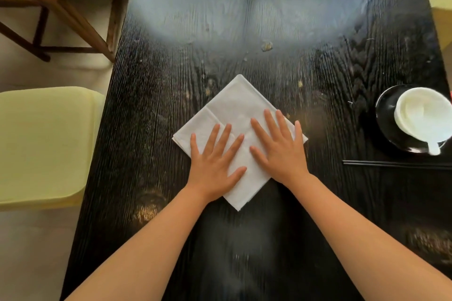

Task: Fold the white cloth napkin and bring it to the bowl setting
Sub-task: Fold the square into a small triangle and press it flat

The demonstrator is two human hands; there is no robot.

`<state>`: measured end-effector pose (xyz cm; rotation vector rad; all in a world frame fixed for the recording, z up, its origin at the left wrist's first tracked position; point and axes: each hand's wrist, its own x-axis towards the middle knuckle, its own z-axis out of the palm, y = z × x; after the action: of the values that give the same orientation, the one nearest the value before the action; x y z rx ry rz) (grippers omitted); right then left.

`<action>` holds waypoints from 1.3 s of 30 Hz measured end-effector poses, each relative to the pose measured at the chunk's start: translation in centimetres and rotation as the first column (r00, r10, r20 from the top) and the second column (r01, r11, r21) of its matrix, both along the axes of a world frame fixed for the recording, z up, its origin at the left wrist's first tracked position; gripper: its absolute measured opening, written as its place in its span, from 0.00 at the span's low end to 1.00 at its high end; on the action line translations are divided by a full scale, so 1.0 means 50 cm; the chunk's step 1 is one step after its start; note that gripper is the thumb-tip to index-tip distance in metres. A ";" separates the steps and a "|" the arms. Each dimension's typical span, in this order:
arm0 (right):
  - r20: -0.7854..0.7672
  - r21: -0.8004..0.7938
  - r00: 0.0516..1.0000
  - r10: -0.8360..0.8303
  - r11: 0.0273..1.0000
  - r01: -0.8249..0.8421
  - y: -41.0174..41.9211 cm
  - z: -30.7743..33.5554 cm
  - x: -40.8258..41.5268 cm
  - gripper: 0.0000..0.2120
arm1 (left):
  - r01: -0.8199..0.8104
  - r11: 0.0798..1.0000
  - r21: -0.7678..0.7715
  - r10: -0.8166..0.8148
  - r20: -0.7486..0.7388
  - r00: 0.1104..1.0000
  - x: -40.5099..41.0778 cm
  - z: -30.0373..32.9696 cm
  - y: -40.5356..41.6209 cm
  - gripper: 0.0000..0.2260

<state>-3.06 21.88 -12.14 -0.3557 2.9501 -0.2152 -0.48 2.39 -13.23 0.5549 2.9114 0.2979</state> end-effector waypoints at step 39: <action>-0.303 -0.179 0.823 0.481 0.819 -0.545 0.048 0.019 0.146 0.11 | 0.437 0.879 0.193 -0.393 -0.228 0.891 0.079 0.046 -0.087 0.13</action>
<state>4.26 24.28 -11.20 -1.2887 2.9093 -0.5148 3.46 -1.94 -10.95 1.2893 2.8334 0.5656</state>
